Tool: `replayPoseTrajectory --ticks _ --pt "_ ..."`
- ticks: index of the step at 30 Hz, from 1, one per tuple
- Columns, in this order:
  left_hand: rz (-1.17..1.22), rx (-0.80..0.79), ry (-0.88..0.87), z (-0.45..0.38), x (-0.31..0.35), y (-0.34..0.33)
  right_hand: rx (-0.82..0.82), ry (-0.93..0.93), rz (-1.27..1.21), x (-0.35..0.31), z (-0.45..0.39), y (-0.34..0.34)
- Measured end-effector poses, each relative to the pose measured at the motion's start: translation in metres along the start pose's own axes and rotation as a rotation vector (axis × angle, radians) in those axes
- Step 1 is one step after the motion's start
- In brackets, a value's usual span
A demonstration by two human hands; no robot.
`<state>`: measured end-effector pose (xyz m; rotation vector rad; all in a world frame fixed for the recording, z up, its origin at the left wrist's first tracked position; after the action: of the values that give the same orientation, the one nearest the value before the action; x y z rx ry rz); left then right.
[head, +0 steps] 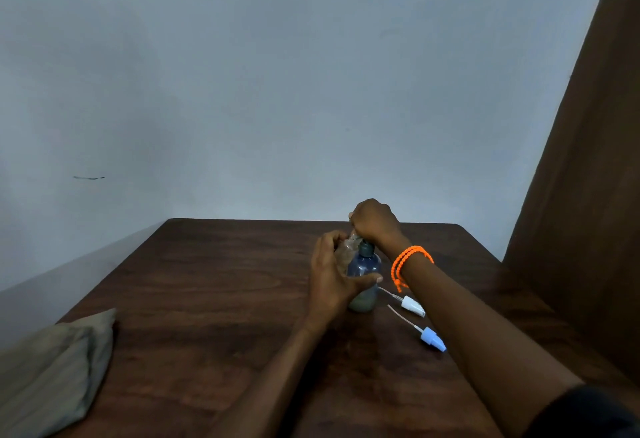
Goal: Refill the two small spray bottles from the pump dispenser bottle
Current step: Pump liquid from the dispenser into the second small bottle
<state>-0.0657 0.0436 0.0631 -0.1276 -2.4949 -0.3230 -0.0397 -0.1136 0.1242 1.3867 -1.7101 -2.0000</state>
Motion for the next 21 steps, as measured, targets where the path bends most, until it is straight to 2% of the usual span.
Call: replayPoseTrajectory --ticks 21 --pt "-0.008 -0.028 -0.010 0.000 0.001 -0.002 -0.001 -0.003 -0.021 -0.004 -0.001 0.005"
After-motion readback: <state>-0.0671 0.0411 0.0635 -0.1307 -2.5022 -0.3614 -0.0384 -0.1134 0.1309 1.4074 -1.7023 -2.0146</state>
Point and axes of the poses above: each hand's wrist, its own z-axis away from the middle knuckle, its own y-axis out of the back of the hand, x = y × z, the point moved 8 cm from there along -z, towards the middle knuckle, and after that the axes turned 12 degrees about -y, right-handed, at the moved point
